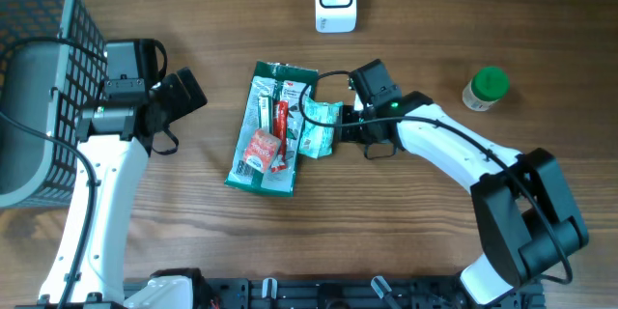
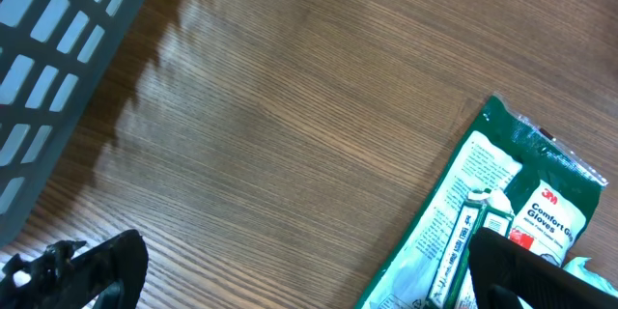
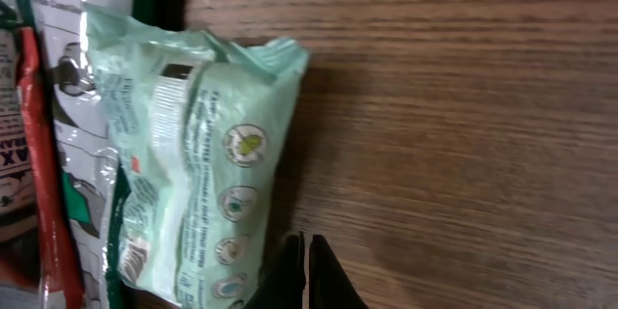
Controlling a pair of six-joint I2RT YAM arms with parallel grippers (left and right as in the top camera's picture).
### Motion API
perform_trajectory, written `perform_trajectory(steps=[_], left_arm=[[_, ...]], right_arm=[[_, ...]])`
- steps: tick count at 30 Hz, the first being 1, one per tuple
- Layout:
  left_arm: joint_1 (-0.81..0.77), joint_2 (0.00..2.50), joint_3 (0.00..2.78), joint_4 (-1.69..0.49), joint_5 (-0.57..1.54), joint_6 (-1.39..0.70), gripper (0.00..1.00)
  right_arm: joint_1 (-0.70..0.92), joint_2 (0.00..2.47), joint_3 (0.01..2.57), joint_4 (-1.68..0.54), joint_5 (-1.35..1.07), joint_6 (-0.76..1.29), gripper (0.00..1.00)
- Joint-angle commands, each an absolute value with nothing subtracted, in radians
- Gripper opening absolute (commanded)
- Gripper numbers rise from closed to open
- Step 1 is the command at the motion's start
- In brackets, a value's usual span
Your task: Scan the item barcode
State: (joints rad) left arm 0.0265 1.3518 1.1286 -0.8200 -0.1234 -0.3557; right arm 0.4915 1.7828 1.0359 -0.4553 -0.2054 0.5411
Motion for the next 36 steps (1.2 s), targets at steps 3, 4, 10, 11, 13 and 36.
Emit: perform_trajectory(steps=[3, 4, 10, 11, 13, 36], left_arm=[[0.031, 1.354, 1.134, -0.82, -0.133, -0.345, 1.0], [0.031, 1.354, 1.134, -0.82, -0.132, -0.344, 1.0], [0.031, 1.354, 1.134, -0.82, -0.132, -0.344, 1.0], [0.031, 1.354, 1.134, -0.821, -0.132, -0.345, 1.0], [0.031, 1.354, 1.134, -0.82, -0.132, -0.345, 1.0], [0.031, 1.354, 1.134, -0.82, -0.132, -0.345, 1.0]], right_arm=[[0.493, 1.794, 1.027, -0.46, -0.233, 0.522, 0.06], [0.493, 1.794, 1.027, -0.46, -0.234, 0.523, 0.06], [0.493, 1.794, 1.027, -0.459, -0.234, 0.524, 0.07], [0.493, 1.794, 1.026, -0.458, -0.235, 0.524, 0.07], [0.493, 1.794, 1.026, -0.456, -0.248, 0.529, 0.07], [0.534, 1.794, 1.025, -0.426, -0.271, 0.557, 0.11]])
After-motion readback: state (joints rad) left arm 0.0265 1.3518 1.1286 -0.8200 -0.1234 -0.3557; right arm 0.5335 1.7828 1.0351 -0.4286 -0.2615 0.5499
